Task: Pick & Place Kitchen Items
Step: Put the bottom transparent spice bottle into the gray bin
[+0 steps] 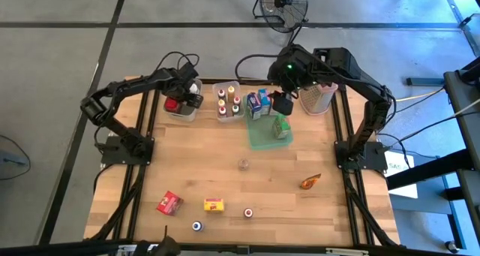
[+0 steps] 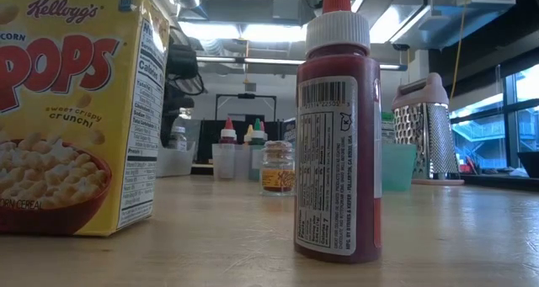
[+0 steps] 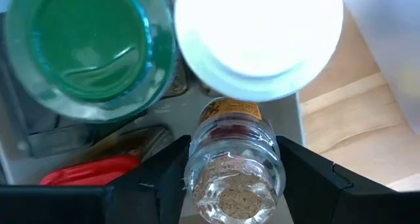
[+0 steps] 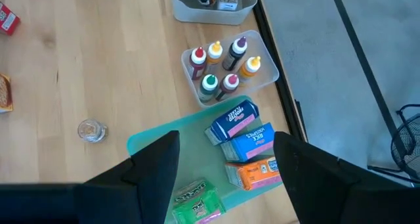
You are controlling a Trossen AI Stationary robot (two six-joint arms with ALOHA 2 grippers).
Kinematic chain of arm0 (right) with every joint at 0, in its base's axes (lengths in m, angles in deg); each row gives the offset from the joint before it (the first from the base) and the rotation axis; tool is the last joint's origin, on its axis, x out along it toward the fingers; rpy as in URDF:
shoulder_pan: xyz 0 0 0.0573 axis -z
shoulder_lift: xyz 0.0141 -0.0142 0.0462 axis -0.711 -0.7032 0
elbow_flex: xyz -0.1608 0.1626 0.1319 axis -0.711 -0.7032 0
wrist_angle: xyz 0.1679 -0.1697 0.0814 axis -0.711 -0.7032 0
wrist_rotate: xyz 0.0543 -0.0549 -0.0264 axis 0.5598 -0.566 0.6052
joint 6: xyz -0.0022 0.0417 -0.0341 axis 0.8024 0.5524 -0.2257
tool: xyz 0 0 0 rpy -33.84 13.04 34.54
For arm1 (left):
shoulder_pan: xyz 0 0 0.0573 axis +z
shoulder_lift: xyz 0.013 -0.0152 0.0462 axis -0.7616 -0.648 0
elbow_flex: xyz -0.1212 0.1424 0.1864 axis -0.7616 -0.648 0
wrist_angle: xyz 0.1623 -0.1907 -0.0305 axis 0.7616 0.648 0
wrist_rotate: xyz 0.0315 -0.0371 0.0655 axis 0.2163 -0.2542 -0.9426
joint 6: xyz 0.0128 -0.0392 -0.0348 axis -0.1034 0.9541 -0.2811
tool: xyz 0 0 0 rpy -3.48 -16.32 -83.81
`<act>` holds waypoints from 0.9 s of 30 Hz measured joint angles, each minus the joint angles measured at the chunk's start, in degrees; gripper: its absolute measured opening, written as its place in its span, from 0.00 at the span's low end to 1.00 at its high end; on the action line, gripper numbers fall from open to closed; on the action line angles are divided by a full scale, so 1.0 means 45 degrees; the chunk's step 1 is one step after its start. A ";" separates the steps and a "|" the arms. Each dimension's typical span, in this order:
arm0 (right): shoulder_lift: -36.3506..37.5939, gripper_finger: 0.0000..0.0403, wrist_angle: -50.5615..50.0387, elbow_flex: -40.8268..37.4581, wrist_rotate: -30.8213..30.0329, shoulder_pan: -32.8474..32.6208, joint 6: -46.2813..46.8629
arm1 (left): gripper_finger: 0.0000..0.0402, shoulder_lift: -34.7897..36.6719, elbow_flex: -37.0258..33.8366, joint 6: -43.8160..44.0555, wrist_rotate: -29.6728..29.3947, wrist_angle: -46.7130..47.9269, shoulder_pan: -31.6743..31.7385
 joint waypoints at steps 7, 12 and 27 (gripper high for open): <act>0.0000 0.62 -0.0191 0.0000 0.0020 0.0000 0.0000 | 0.51 -0.0795 0.0000 0.0098 0.0543 -0.0001 0.0068; 0.0000 0.62 -0.0287 0.0000 0.0034 0.0000 0.0001 | 0.51 -0.1061 0.0005 0.0108 0.0551 -0.0006 0.0068; 0.0000 0.62 -0.0288 0.0000 0.0030 0.0006 0.0000 | 0.52 -0.1059 0.0005 0.0759 0.0701 -0.0055 0.0063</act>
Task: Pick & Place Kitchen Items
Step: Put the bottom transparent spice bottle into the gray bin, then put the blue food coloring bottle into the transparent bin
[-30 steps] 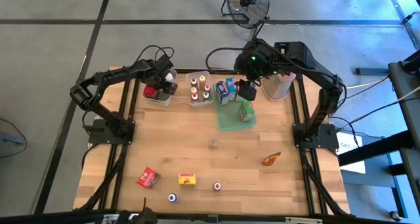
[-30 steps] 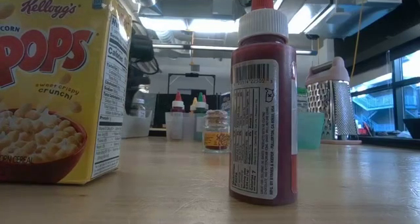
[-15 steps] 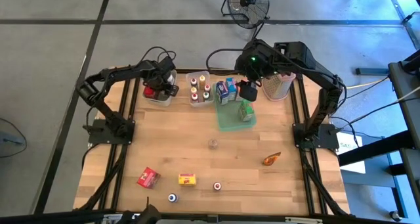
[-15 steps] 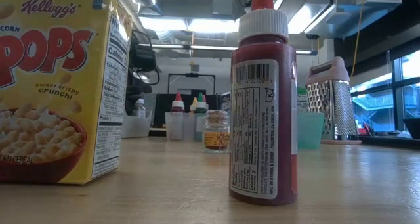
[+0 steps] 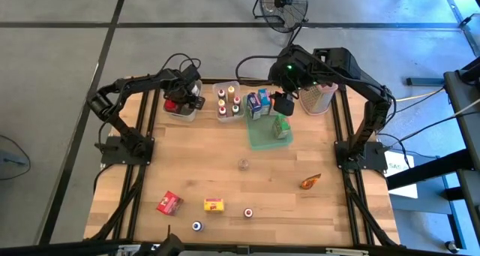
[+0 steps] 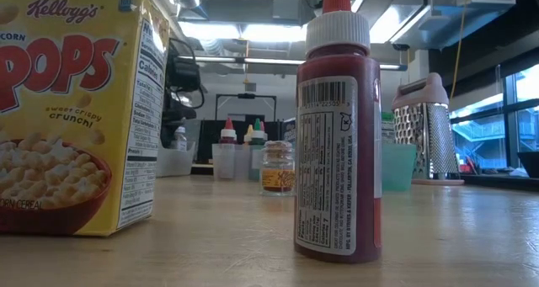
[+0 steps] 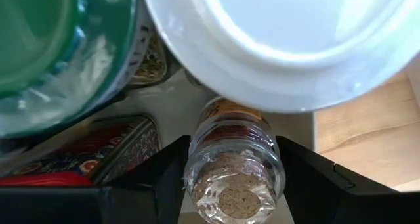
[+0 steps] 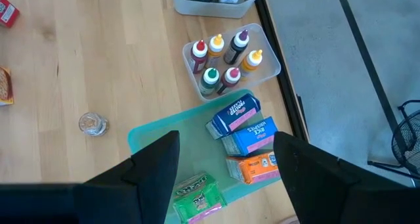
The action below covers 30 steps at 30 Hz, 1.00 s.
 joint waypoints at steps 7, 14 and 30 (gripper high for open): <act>0.0000 0.62 -0.0020 -0.0001 -0.0001 -0.0001 0.0000 | 0.53 0.0000 0.0000 -0.0046 0.0052 -0.0212 0.0000; 0.0000 0.62 -0.0101 0.0000 -0.0001 -0.0001 0.0000 | 0.60 0.0010 0.0000 -0.0131 0.0281 -0.0294 0.0000; -0.0005 0.62 -0.0096 0.0000 0.0067 -0.0001 0.0005 | 0.65 0.0083 0.1520 -0.0518 0.0384 0.1104 -0.0034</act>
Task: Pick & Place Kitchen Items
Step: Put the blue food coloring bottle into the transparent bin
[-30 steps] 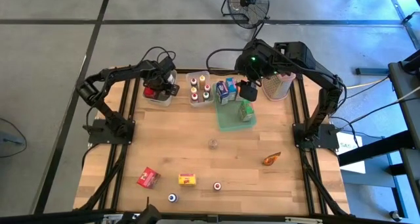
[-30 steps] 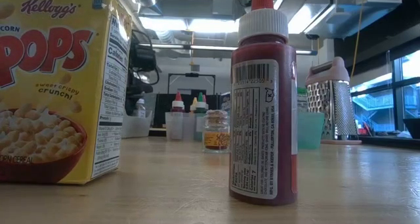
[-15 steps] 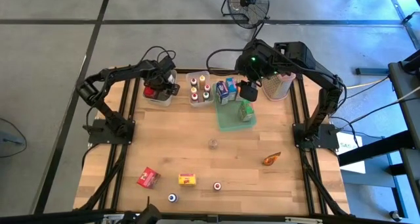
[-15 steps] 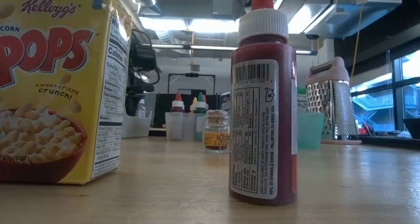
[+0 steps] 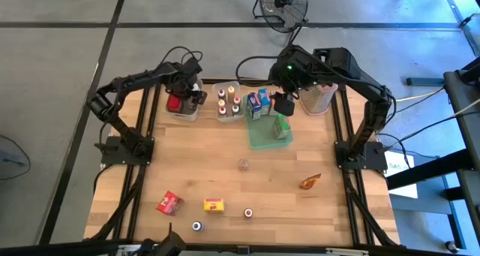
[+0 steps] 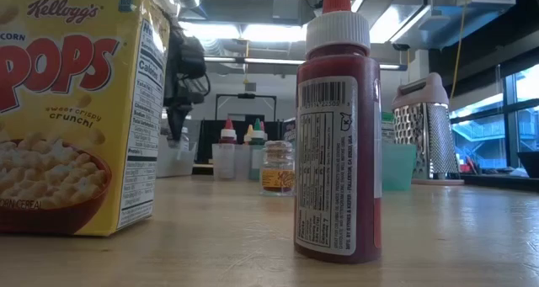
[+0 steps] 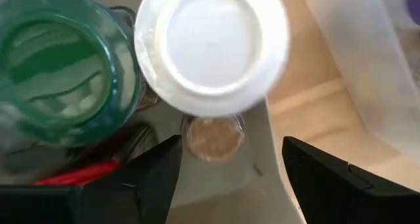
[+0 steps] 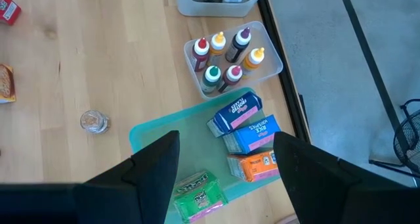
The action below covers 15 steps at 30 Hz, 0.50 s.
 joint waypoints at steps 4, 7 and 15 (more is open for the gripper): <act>0.0005 0.62 -0.0044 -0.0001 0.0010 -0.0001 0.0015 | 0.65 0.0076 0.0943 -0.0453 -0.0010 0.1404 -0.0003; 0.0005 0.62 -0.0179 -0.0005 0.0034 0.0000 0.0114 | 0.64 0.0364 0.1685 -0.0673 -0.0058 0.2571 -0.0158; 0.0005 0.62 -0.0355 -0.0005 0.0034 -0.0005 0.0151 | 0.64 0.2845 0.2910 0.0091 -0.0053 0.4484 -0.2297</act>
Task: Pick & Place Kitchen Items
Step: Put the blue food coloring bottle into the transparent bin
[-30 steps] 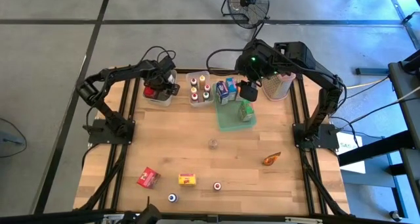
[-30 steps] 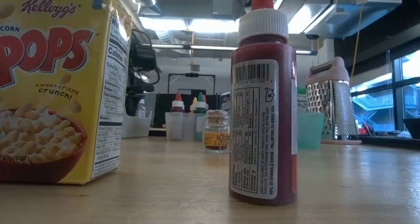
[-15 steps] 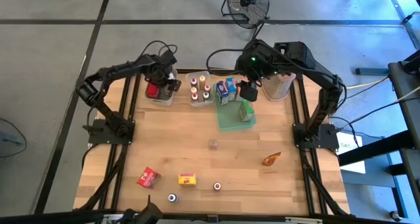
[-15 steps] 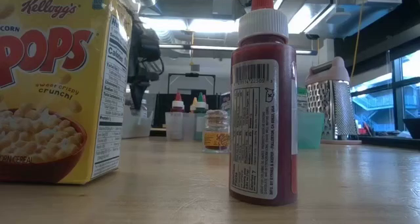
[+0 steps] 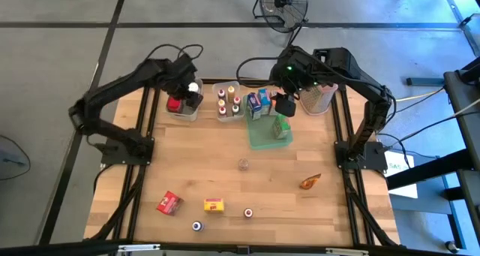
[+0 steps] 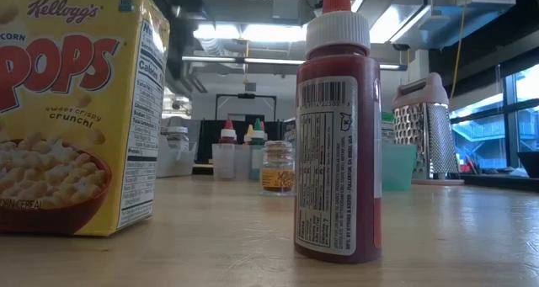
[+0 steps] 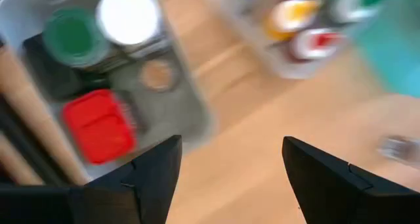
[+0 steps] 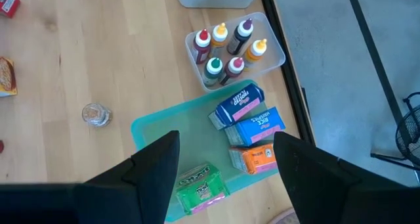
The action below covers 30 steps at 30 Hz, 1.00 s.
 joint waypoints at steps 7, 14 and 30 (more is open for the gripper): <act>-0.0001 0.62 0.0099 0.0004 0.1748 0.0005 -0.0348 | 0.65 0.2478 0.0019 0.0655 -0.0019 -0.0726 -0.2508; 0.0000 0.62 0.0355 0.0000 0.4151 -0.0099 -0.0864 | 0.65 0.3534 0.0019 0.1555 0.0036 -0.1156 -0.4673; -0.0082 0.62 0.1962 0.0000 0.4752 -0.3550 0.3165 | 0.65 0.3700 0.0019 0.3171 0.0306 -0.1182 -1.1737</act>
